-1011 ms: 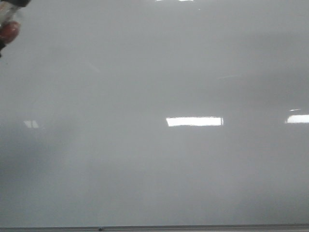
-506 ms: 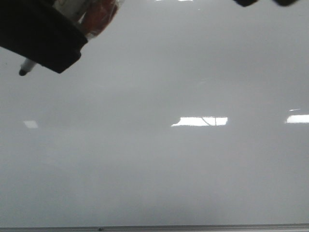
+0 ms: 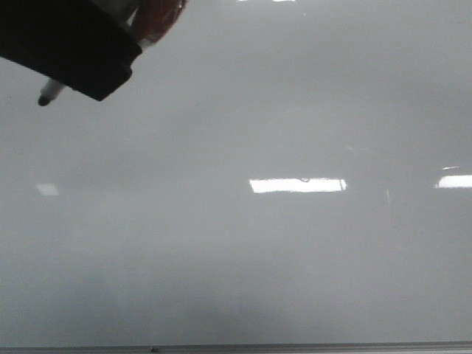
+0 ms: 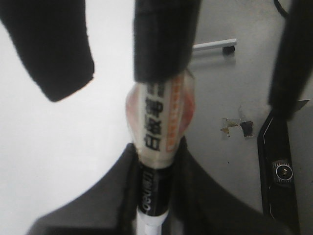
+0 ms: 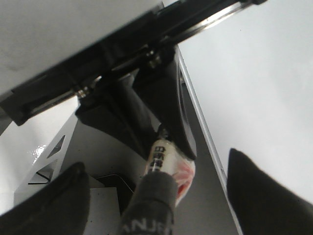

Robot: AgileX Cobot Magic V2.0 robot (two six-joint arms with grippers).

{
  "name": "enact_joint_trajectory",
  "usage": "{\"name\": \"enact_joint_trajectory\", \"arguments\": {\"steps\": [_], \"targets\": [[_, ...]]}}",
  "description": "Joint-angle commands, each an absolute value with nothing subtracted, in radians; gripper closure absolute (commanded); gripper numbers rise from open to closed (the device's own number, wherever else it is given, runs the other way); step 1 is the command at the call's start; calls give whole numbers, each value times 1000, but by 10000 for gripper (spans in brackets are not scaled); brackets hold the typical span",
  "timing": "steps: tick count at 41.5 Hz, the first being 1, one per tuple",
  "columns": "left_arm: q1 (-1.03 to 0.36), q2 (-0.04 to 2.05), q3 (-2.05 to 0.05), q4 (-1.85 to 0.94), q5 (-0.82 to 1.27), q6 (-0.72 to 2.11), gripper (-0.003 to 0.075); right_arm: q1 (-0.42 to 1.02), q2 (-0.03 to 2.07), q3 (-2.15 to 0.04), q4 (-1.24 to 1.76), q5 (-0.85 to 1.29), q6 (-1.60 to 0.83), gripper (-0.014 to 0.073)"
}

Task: Write number 7 on whiteboard

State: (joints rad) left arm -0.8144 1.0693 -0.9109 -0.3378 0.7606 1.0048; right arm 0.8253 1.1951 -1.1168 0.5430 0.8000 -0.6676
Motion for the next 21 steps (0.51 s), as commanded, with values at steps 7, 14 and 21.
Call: {"name": "enact_joint_trajectory", "arguments": {"steps": [7, 14, 21], "targets": [[-822, 1048, -946, -356, 641, 1001, 741, 827, 1176, -1155, 583, 822, -683, 619], [-822, 1048, -946, -356, 625, 984, 634, 827, 1176, -1155, 583, 794, -683, 662], [-822, 998, -946, -379, 652, 984, 185, 790, 1176, -1155, 583, 766, -683, 662]]}}
